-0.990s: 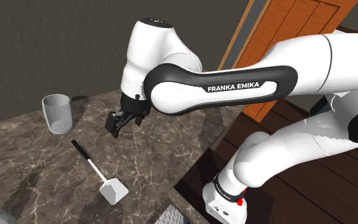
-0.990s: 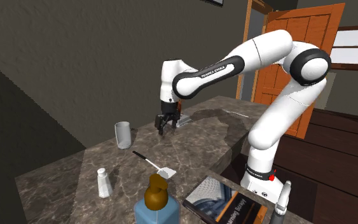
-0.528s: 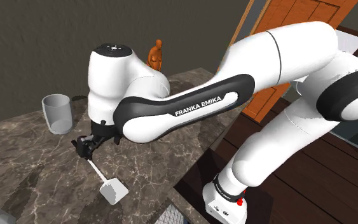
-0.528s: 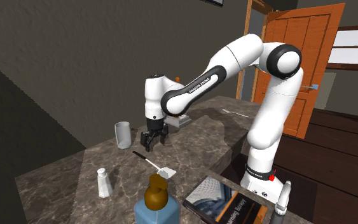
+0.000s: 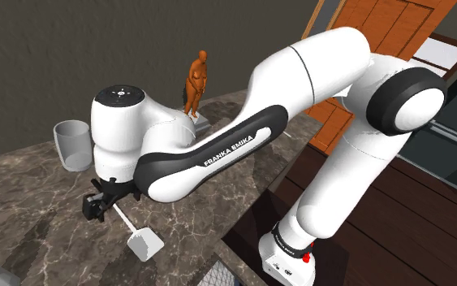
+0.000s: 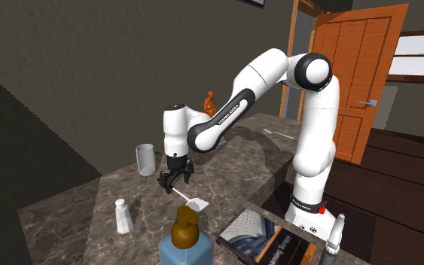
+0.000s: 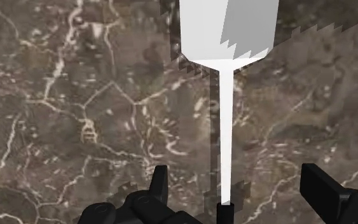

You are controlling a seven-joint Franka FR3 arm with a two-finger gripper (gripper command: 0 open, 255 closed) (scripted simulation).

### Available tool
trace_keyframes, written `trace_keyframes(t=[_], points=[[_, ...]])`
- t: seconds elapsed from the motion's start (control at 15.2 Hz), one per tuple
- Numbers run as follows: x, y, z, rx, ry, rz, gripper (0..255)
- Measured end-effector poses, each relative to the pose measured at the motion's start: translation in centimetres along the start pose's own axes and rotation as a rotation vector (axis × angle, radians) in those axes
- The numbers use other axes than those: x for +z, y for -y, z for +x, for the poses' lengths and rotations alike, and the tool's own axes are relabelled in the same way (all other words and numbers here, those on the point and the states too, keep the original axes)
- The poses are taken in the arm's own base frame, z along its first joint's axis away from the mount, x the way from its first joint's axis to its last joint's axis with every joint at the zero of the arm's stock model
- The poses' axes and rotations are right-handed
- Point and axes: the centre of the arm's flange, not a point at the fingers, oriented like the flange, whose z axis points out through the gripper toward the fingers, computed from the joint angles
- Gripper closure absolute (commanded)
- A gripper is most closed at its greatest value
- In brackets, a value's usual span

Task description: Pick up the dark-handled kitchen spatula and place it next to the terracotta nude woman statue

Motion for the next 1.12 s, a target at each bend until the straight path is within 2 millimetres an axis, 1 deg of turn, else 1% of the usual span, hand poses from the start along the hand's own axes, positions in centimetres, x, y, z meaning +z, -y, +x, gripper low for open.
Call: trace_keyframes(t=[0.2, 0.59, 0.66, 1.12], points=[[1.05, -0.17, 0.03, 0.000, 0.000, 0.000, 0], [1.26, -0.14, 0.00, 0.000, -0.001, 0.000, 0], [1.26, -0.14, 0.00, 0.000, -0.001, 0.000, 255], [1.26, -0.14, 0.00, 0.000, -0.001, 0.000, 255]])
